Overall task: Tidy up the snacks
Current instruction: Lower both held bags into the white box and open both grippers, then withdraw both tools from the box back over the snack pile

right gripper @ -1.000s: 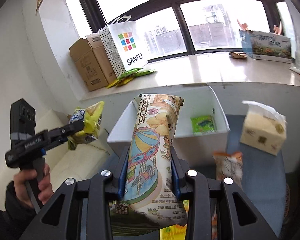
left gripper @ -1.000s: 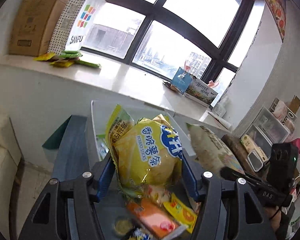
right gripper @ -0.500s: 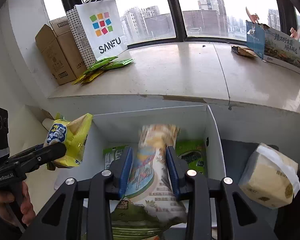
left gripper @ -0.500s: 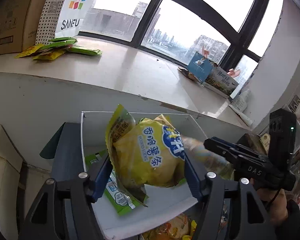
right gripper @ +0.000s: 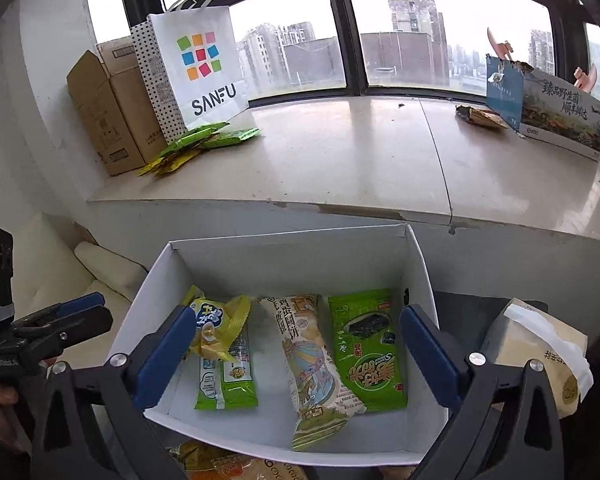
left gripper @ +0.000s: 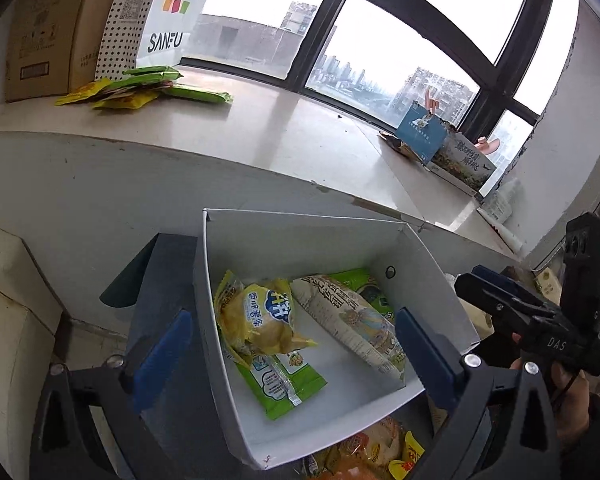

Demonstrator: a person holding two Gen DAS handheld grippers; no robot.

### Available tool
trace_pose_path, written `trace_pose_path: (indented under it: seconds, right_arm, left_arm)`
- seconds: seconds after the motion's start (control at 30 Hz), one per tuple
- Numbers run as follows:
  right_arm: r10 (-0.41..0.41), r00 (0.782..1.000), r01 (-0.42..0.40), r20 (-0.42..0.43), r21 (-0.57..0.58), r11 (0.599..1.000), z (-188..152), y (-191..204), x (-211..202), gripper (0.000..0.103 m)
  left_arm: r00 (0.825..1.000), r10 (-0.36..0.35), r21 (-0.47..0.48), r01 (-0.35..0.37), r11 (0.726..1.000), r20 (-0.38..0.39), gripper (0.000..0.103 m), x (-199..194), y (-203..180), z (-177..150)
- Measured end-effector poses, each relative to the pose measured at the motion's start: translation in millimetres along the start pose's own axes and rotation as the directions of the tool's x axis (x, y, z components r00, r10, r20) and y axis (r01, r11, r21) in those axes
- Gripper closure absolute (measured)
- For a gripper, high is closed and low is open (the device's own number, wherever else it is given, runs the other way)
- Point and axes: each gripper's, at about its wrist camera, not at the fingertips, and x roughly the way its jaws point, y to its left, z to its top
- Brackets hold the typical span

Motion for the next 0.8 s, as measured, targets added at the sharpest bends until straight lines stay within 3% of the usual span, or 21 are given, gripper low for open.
trace_pose_path:
  seconds: [0.23,0.37,0.6,0.8]
  right_arm:
    - [0.085,0.990,-0.079,0.114,-0.057,0.995,-24,19,-75,0.000]
    - [0.120,0.979,-0.109,0.162,-0.074,0.991,-61,19,-121,0.000]
    - [0.115,0.967,-0.111,0.225,-0.030,0.993,-142,10,-191,0.000]
    - [0.022,0.976,-0.023,0.219,0.002,1.000,-213,2,-236,0.000]
  left_arm:
    - [0.994,-0.013,0.160,-0.005,0.987,0.109,0.000,-58,-37,-24]
    - [0.988,-0.091,0.228,0.060,0.972,0.128,0.000,-93,-57,-45]
    - [0.980,-0.159,0.265,0.123,0.956,0.117,0.000,-138,-75,-100]
    - [0.985,-0.153,0.283,0.124,0.951,0.083,0.000,-163,-80,-151]
